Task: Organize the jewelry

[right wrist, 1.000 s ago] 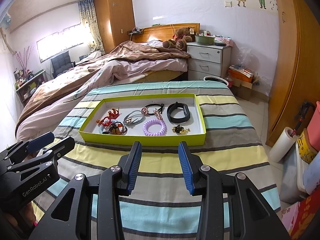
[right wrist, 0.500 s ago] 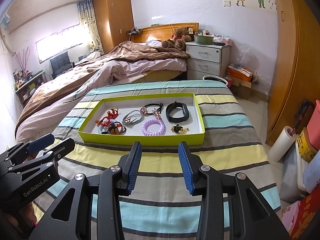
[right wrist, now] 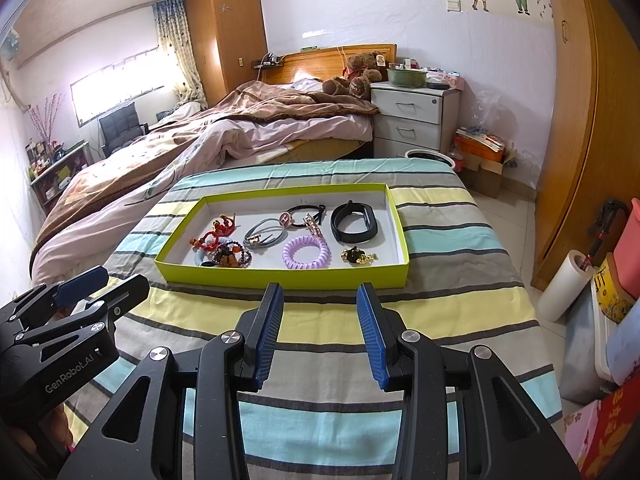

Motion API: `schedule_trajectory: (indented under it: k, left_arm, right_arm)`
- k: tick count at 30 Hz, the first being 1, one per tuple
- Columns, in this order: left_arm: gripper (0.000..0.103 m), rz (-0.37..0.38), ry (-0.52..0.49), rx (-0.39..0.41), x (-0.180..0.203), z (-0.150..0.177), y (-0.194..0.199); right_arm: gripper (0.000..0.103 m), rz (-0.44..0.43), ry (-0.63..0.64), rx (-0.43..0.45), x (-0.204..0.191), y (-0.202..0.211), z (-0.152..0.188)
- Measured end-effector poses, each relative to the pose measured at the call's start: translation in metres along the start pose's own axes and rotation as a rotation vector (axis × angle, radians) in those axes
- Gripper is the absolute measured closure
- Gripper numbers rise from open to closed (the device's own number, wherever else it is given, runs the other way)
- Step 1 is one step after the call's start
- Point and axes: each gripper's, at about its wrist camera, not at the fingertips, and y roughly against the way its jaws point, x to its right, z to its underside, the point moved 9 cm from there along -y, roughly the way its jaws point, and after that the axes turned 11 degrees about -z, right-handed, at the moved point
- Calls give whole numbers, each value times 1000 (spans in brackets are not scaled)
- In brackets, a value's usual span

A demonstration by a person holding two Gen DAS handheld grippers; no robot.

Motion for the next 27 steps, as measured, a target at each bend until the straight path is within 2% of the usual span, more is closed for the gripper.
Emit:
schedule_trajectory:
  k: [27]
  left_arm:
    - [47,6,3,-12,5,0,-1]
  right_arm:
    - [64,4,-4,-1,2,-1,1]
